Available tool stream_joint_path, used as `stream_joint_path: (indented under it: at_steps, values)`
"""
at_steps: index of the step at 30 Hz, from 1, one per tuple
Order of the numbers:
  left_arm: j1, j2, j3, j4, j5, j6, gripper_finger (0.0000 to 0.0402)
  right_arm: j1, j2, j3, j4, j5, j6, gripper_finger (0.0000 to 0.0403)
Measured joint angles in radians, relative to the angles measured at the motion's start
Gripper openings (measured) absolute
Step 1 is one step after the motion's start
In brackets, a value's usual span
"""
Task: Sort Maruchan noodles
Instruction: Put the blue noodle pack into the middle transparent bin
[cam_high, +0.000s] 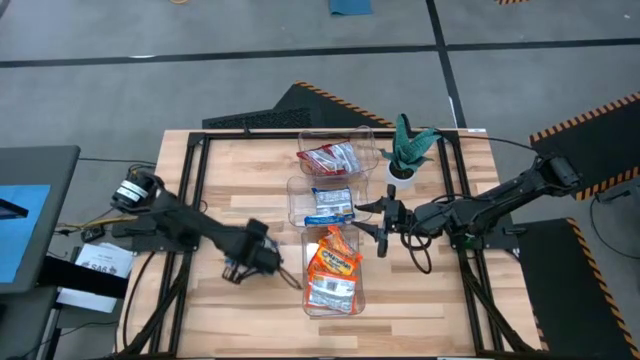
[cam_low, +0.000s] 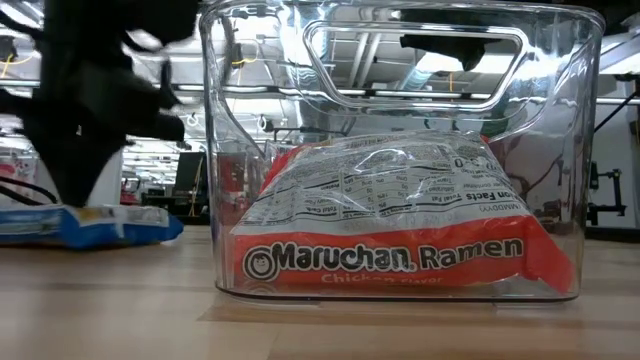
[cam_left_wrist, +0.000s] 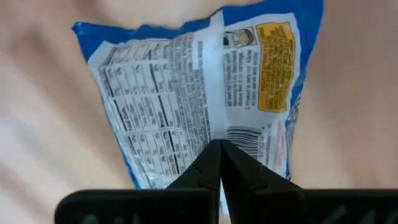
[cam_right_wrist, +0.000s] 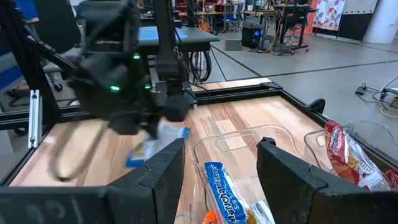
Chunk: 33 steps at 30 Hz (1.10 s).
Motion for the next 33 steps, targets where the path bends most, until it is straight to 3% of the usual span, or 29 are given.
stream_joint_path:
  at_steps: [8,18,23,33]
  values:
    - [0.101,-0.131,-0.005,-0.022,-0.019,0.028,0.0000,0.004,0.000,0.000,0.000,0.000,0.003,0.0218]
    - [0.038,-0.336,-0.002,0.124,-0.003,-0.141,0.0017,0.004,0.000,0.000,0.000,0.000,0.002,0.0218]
    - [-0.042,-0.309,-0.002,0.122,-0.008,-0.193,0.0076,0.004,0.000,0.000,-0.001,0.000,0.002,0.0218]
    - [-0.122,-0.138,-0.002,0.094,-0.071,-0.207,0.0244,0.003,0.000,0.001,-0.030,0.000,0.026,0.0218]
